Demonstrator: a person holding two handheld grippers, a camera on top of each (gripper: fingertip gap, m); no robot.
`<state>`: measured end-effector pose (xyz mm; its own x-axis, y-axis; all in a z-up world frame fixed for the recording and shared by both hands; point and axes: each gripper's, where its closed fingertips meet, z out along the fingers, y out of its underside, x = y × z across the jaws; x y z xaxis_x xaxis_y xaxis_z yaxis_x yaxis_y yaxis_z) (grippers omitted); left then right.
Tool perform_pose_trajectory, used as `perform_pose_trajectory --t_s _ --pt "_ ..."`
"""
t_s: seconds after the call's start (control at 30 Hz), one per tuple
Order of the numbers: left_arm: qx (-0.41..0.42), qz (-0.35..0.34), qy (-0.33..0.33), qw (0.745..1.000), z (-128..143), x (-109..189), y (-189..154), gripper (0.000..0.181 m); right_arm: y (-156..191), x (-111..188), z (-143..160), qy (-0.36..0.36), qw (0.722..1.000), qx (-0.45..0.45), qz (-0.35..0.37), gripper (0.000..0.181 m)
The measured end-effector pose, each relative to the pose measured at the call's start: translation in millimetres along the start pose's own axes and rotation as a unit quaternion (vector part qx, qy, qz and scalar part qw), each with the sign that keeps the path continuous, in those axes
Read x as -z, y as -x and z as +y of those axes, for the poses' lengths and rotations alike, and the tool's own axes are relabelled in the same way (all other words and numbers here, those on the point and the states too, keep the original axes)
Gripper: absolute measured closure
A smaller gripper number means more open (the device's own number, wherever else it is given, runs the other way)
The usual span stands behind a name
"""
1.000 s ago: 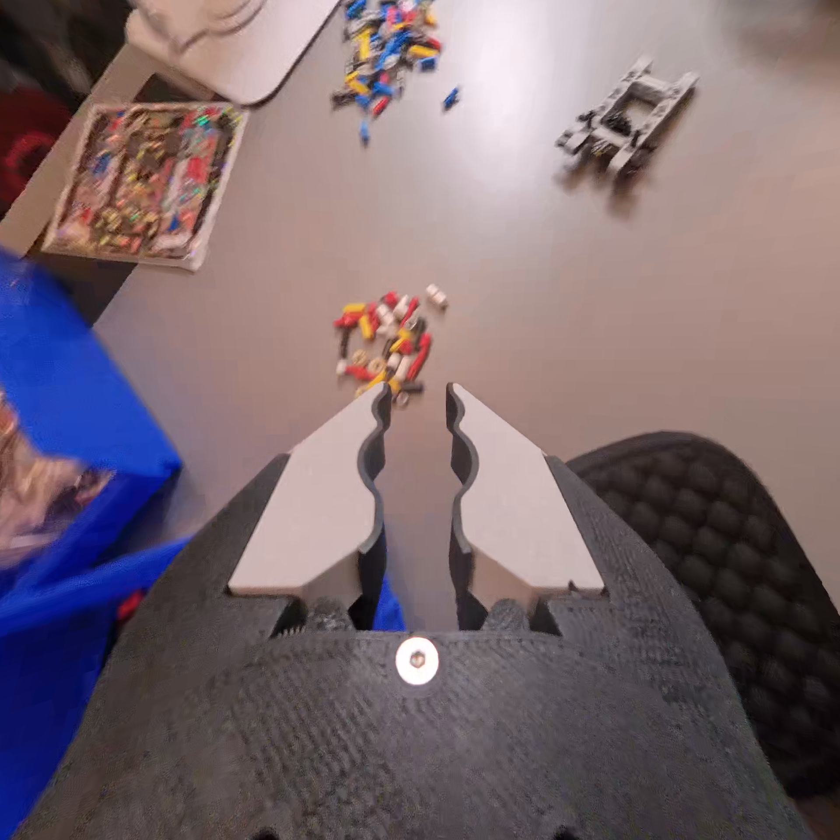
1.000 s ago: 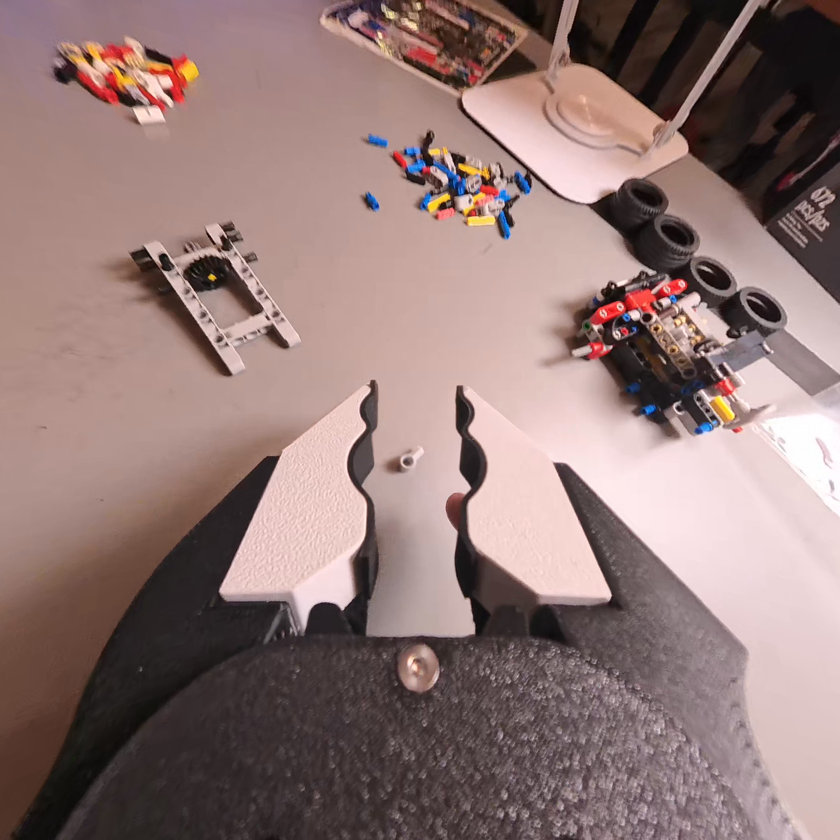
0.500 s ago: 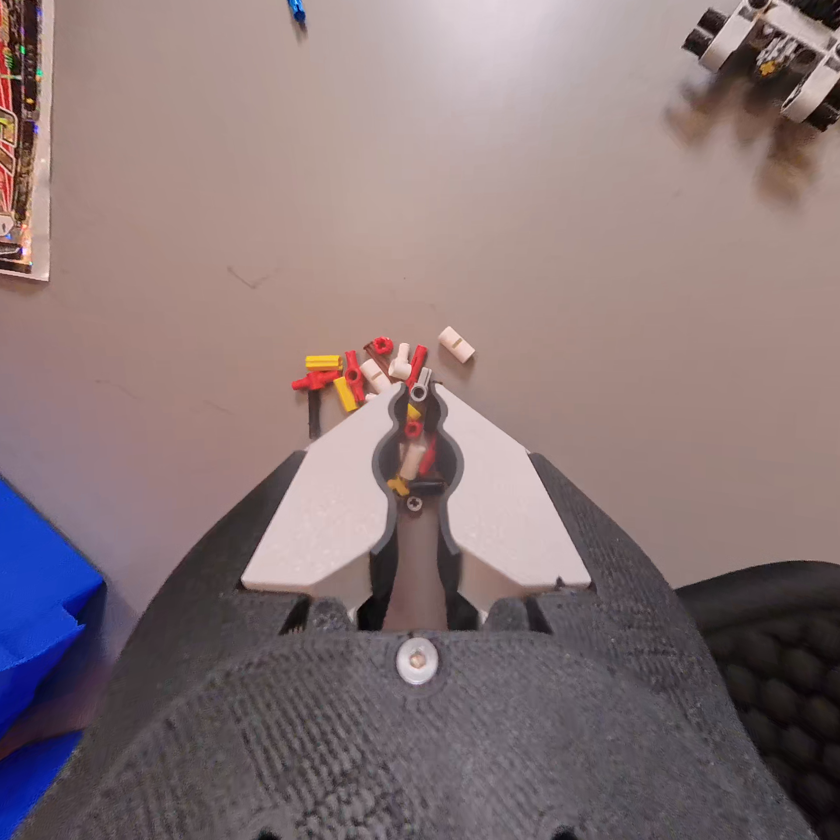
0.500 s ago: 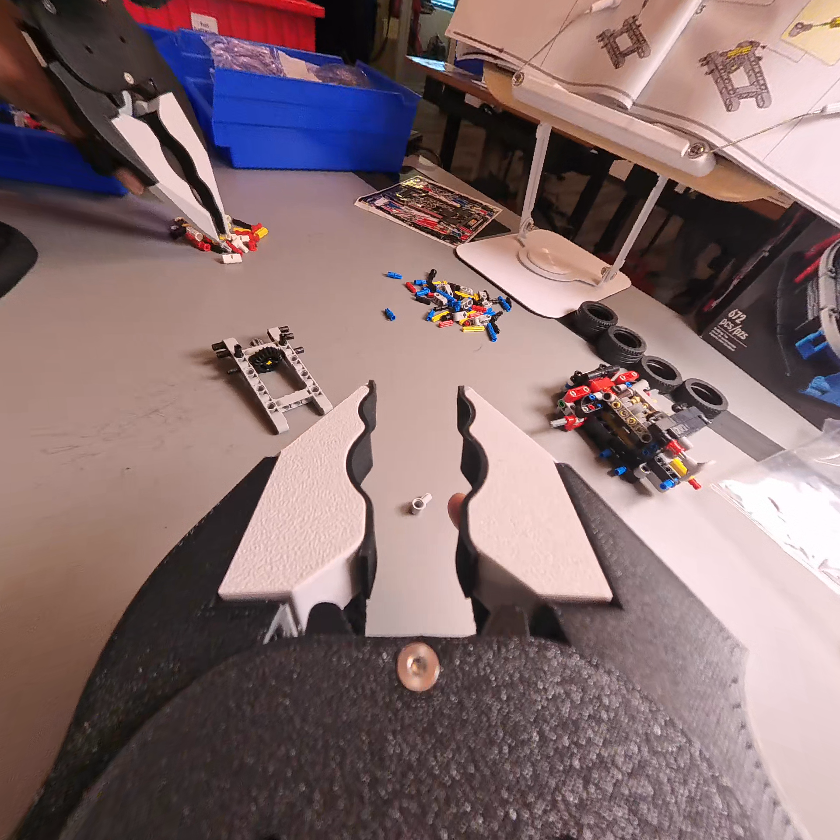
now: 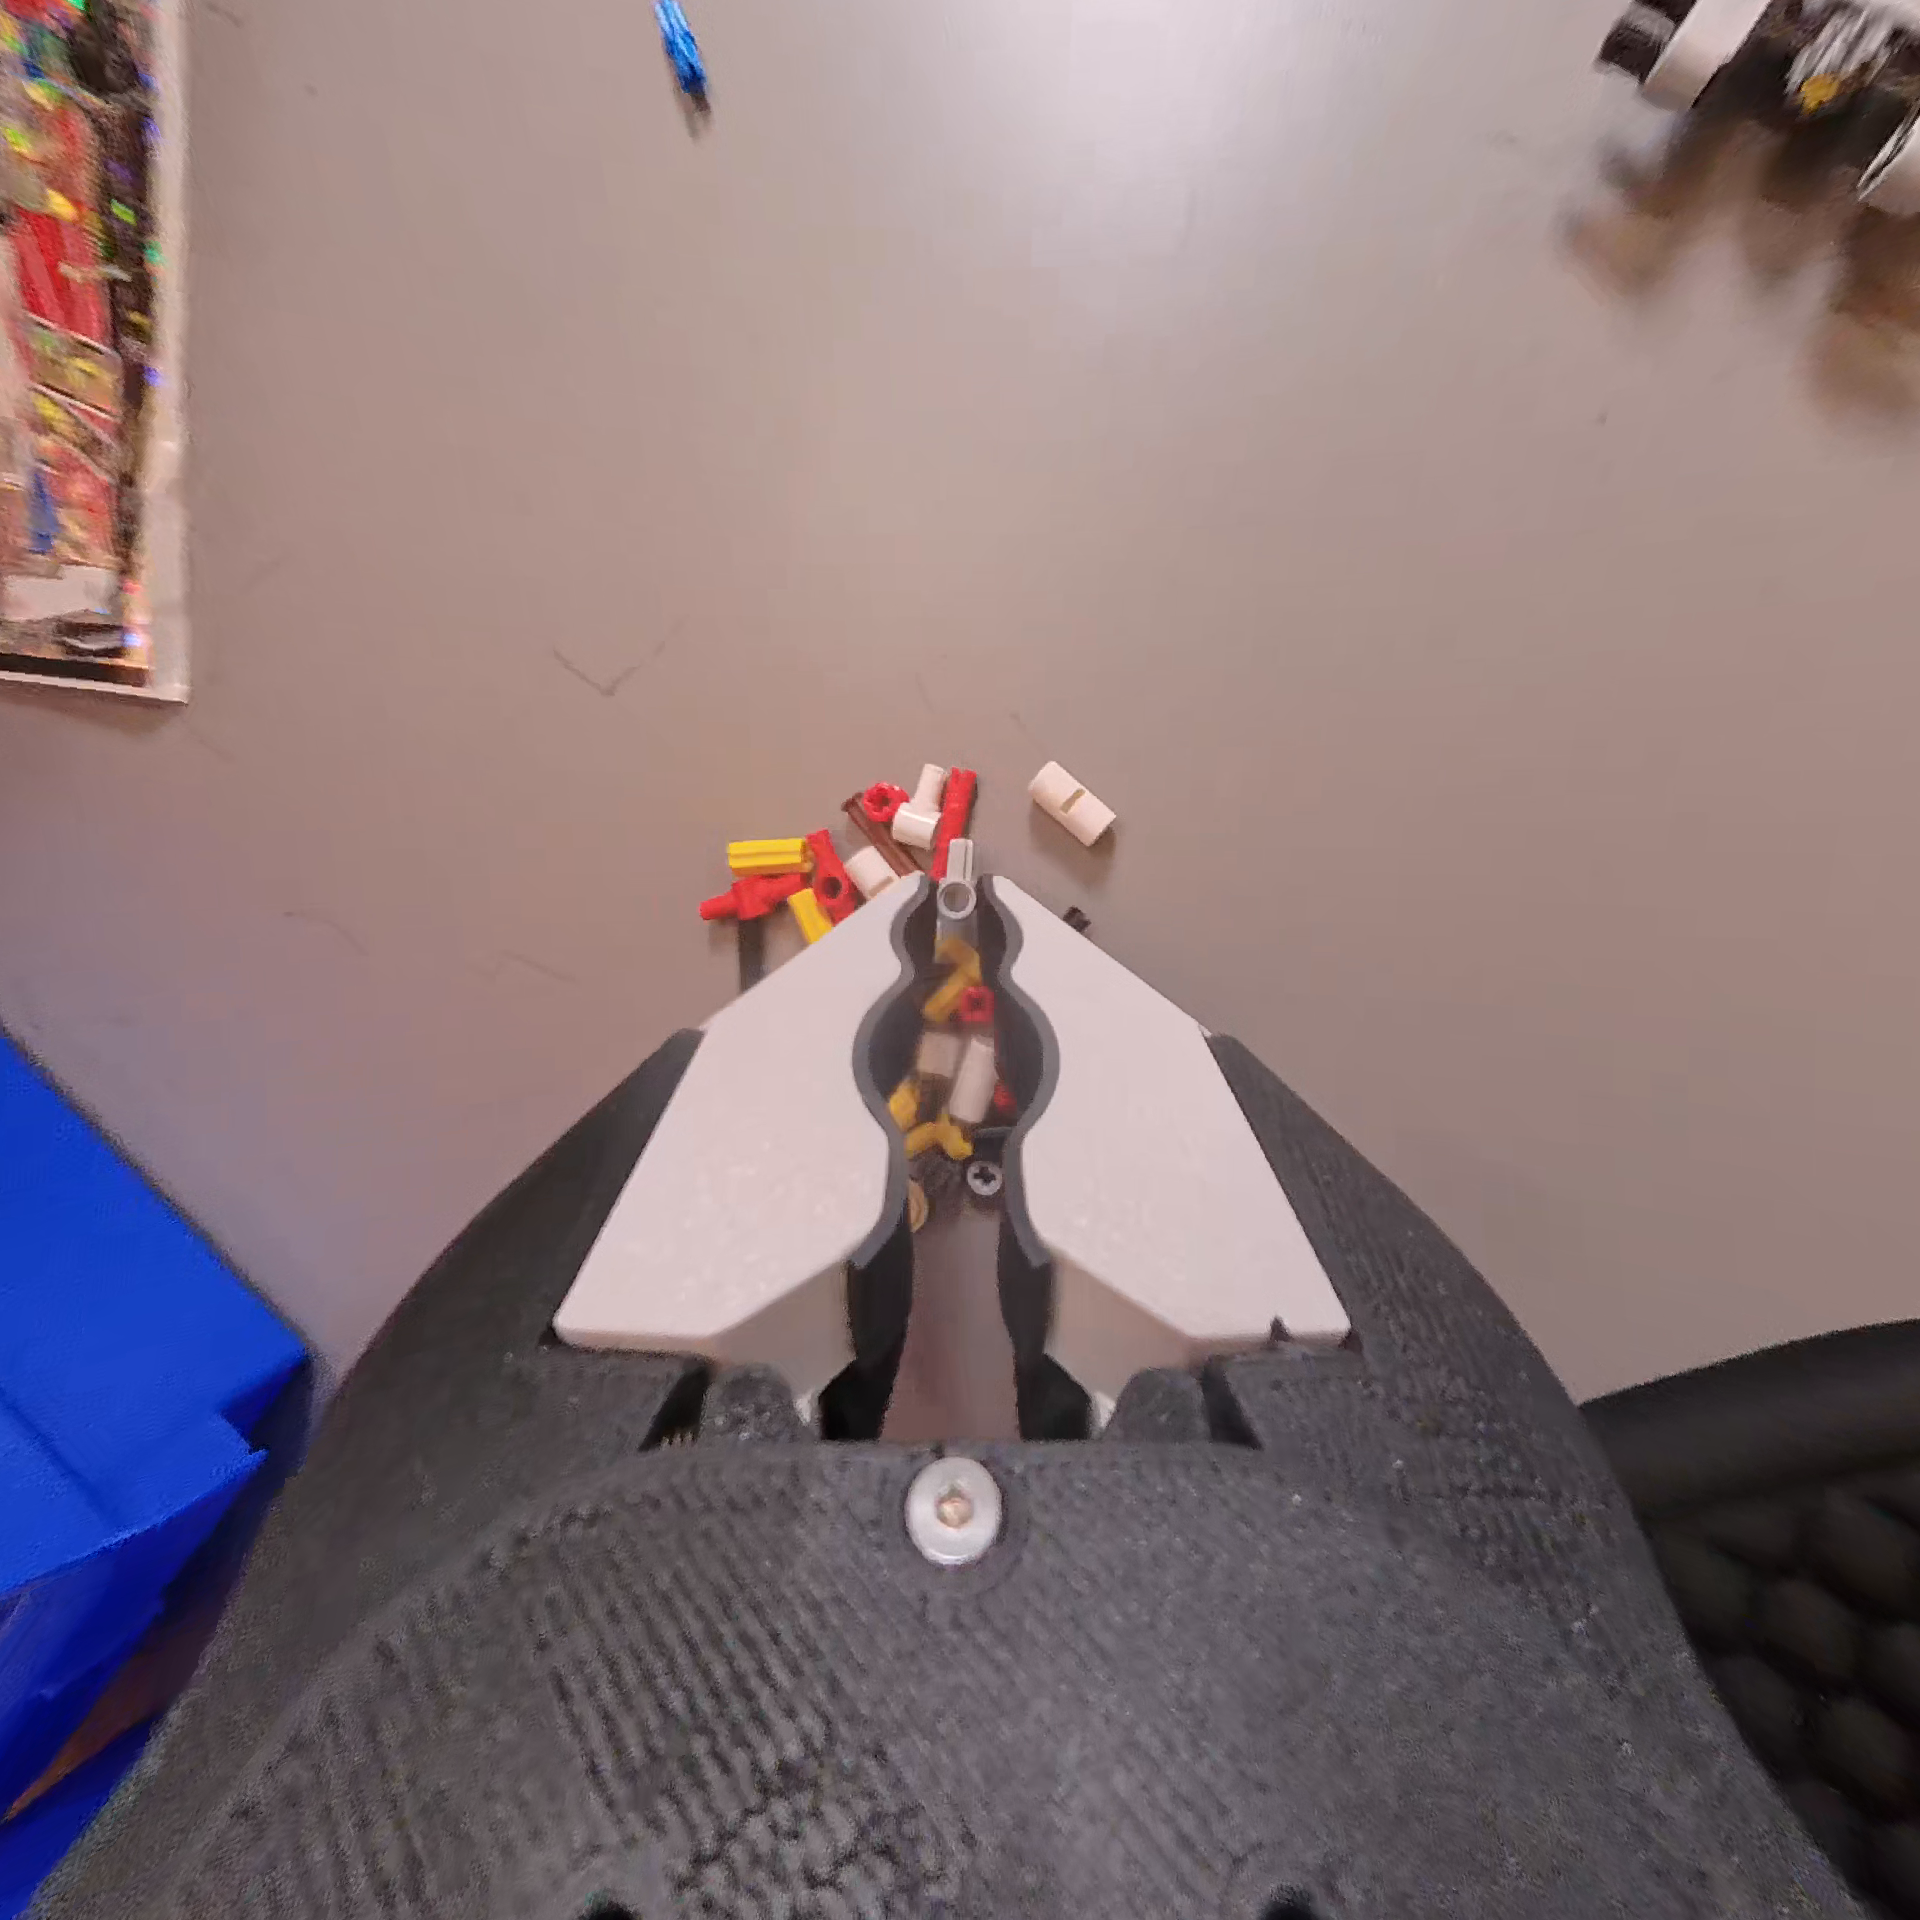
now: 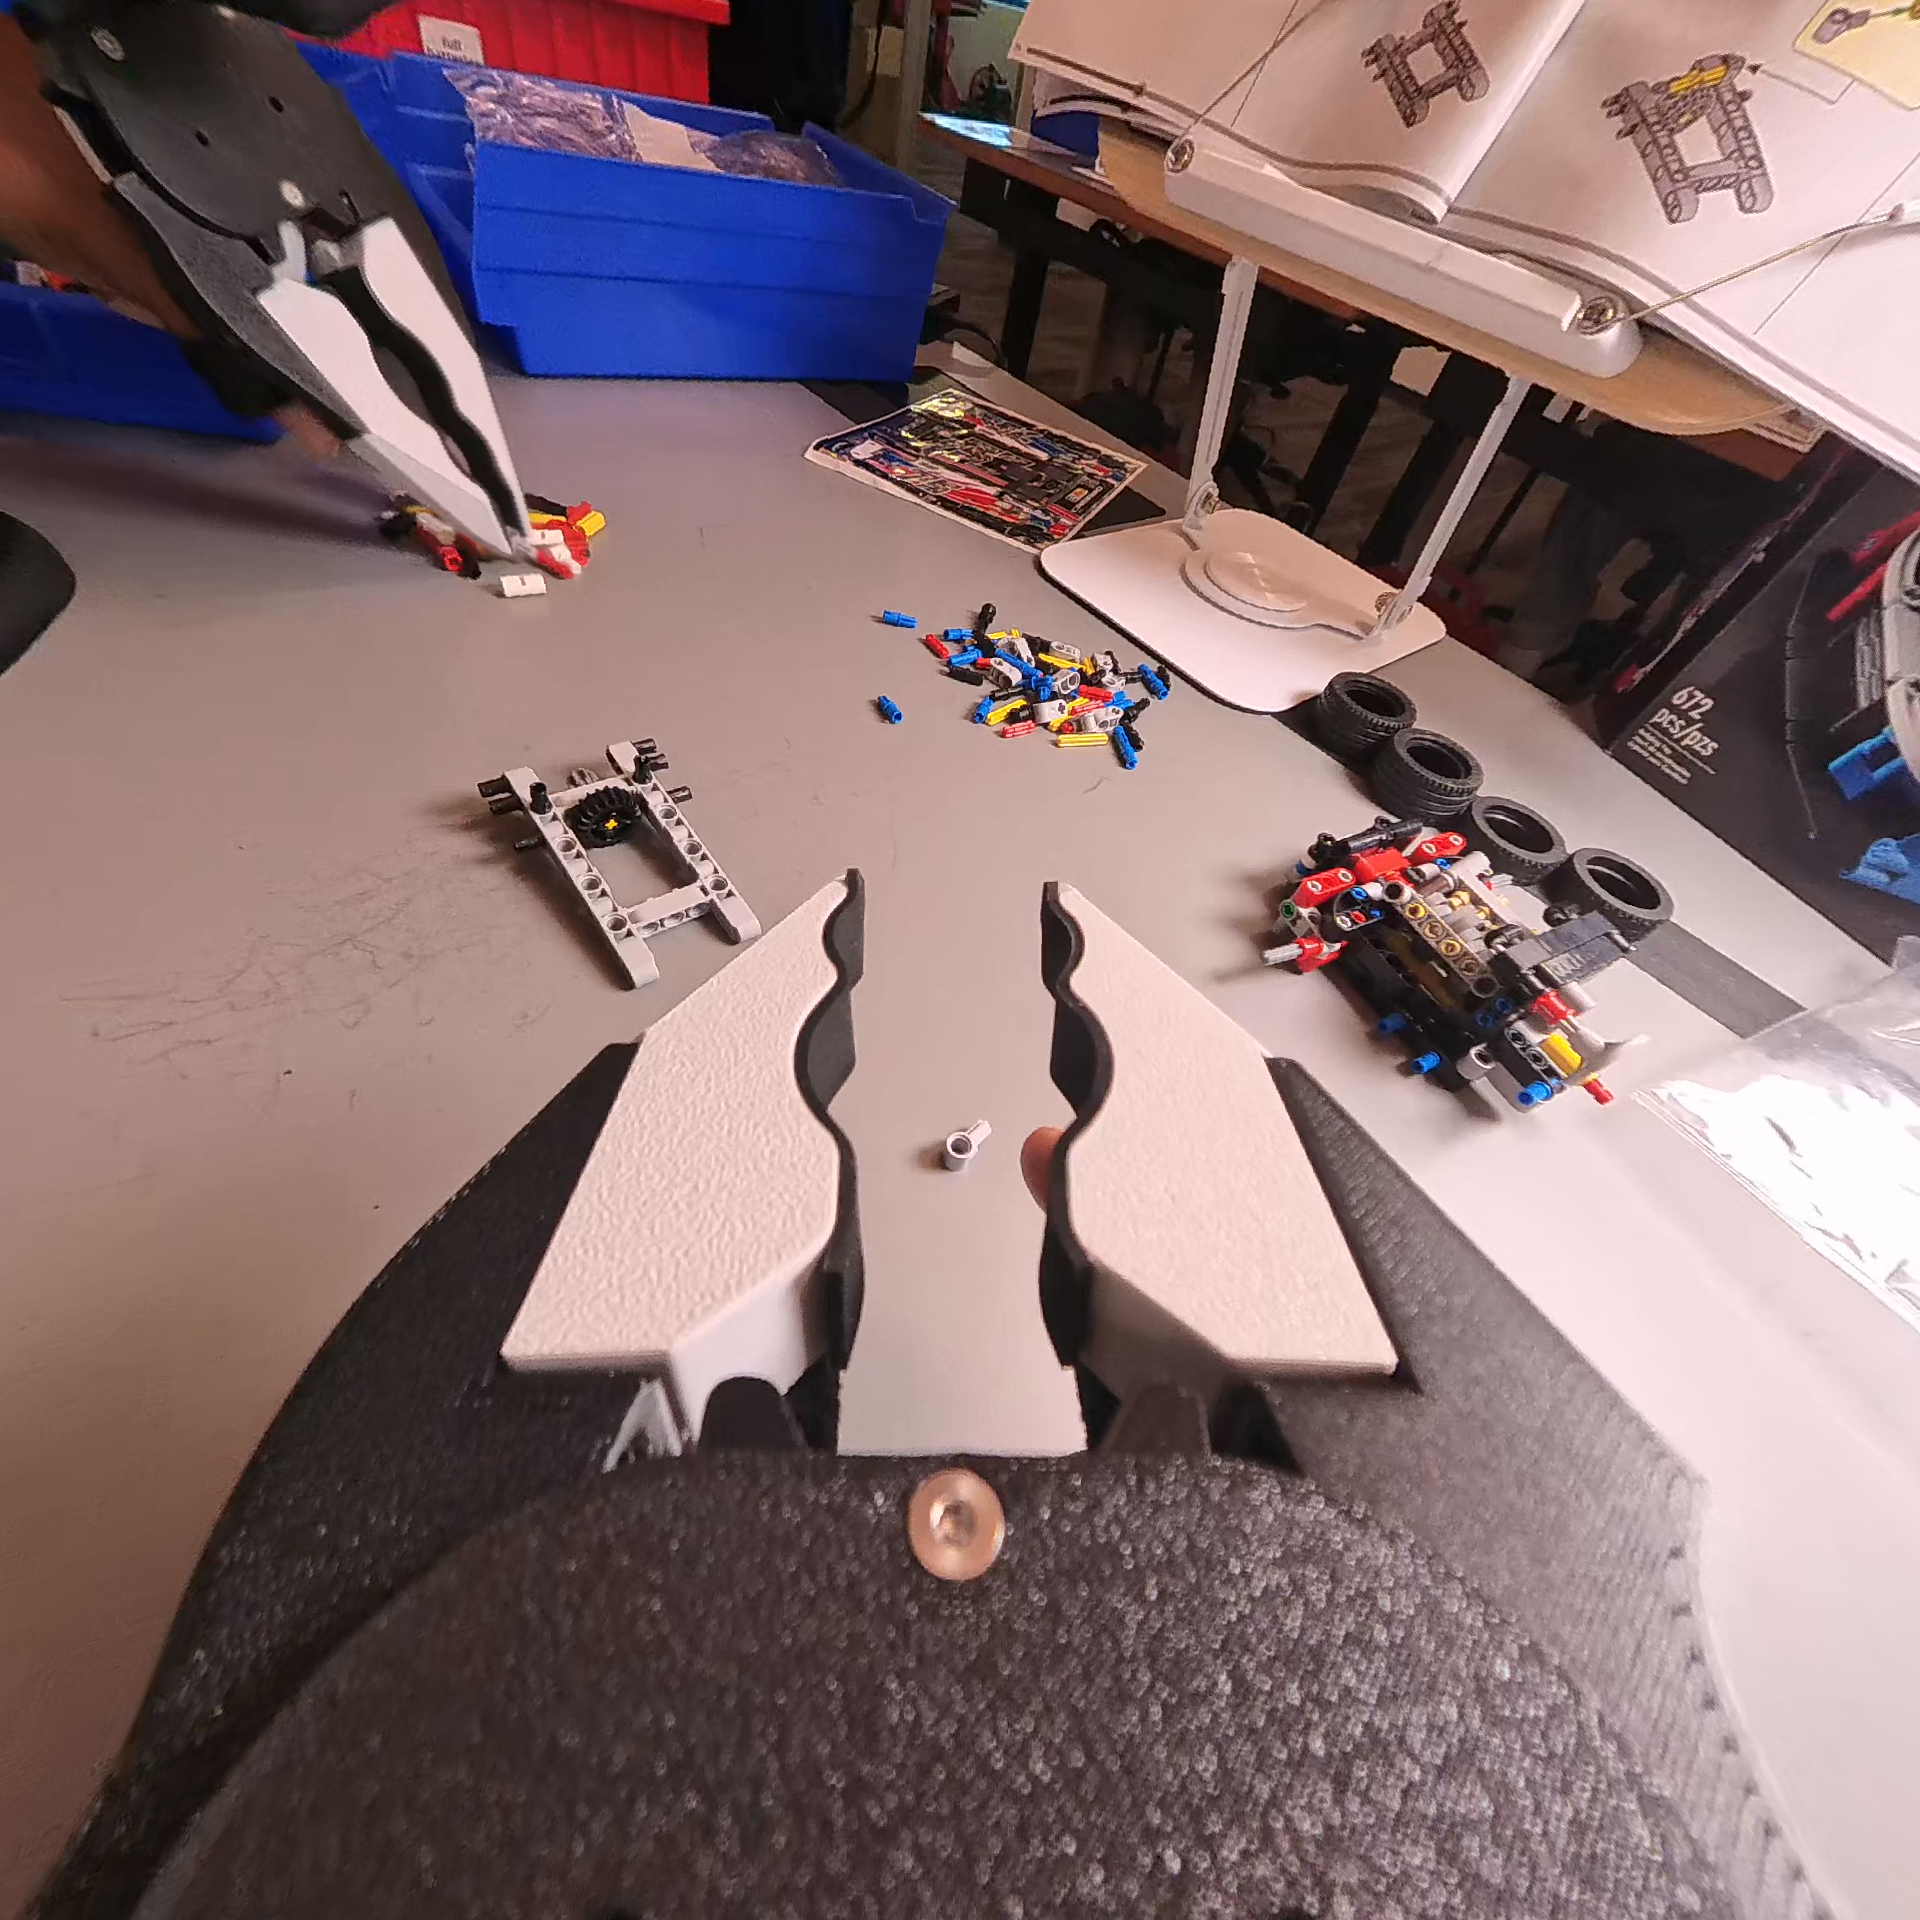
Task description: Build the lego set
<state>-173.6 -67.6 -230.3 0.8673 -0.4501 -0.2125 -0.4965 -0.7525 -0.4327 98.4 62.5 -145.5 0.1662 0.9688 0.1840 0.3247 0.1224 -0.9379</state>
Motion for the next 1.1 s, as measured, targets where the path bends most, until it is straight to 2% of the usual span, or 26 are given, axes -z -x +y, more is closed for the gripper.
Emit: perform_pose_trajectory --t_s 0.07,0.17,0.27,0.37,0.5,0.63,0.83,0.97,1.1 --pt "0.014 -0.013 -0.052 0.998 -16.5 14.4 4.0 0.176 -1.4 1.0 -1.6 -0.006 1.0 -0.002 0.003 0.149" --pt "0.065 0.007 -0.188 0.98 -59.4 48.1 2.9 0.175 -5.6 2.7 -4.9 -0.017 1.0 -0.011 0.008 0.15" --pt "0.118 0.127 -0.297 0.939 -101.0 74.2 -23.6 0.175 -4.3 3.7 -8.9 -0.031 0.999 -0.016 0.002 0.149" --pt "0.145 0.274 -0.344 0.886 -132.1 81.4 -66.3 0.176 9.7 3.9 -17.4 -0.052 0.998 0.019 -0.013 0.15" --pt "0.205 0.443 -0.342 0.803 -157.1 73.1 -122.0 0.175 54.4 -0.6 -21.5 -0.071 0.989 0.107 -0.069 0.153" --pt "0.24 0.533 -0.297 0.755 -161.0 57.7 -162.9 0.176 99.7 -8.7 -14.7 -0.07 0.976 0.157 -0.134 0.156" --pt "0.23 0.551 -0.27 0.756 -160.5 51.7 -186.1 0.176 124.3 -14.8 -14.4 -0.076 0.967 0.179 -0.163 0.156" --pt "0.238 0.56 -0.259 0.75 -159.0 48.6 -190.9 0.176 128.3 -16.1 -12.9 -0.075 0.965 0.196 -0.159 0.17" --pt "0.258 0.56 -0.254 0.746 -159.0 44.0 -189.2 0.175 125.4 -15.4 -10.2 -0.066 0.965 0.198 -0.16 0.175"
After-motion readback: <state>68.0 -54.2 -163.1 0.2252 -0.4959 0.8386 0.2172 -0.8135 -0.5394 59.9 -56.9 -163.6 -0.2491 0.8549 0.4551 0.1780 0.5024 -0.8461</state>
